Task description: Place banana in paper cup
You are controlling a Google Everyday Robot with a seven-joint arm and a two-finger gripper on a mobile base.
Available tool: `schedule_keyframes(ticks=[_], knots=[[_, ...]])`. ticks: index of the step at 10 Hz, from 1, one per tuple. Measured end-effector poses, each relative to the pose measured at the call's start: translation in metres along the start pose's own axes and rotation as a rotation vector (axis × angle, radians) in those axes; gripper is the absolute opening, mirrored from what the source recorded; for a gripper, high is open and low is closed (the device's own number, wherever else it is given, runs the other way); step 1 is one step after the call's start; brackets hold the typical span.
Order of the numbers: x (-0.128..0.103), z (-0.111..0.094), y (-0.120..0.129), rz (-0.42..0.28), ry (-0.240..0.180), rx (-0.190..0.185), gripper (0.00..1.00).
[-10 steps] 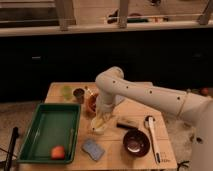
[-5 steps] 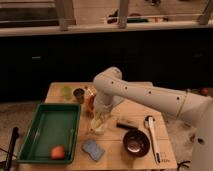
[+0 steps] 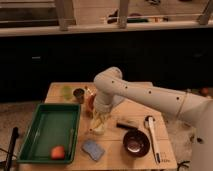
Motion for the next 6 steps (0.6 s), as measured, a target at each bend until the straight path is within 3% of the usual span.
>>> schedule_keyframes(ticks=[1, 6], knots=[[0.0, -0.0002, 0.0012, 0.002, -0.004, -0.002, 0.79], [0.0023, -0.002, 0.0045, 0.009, -0.01, 0.005, 0.8]])
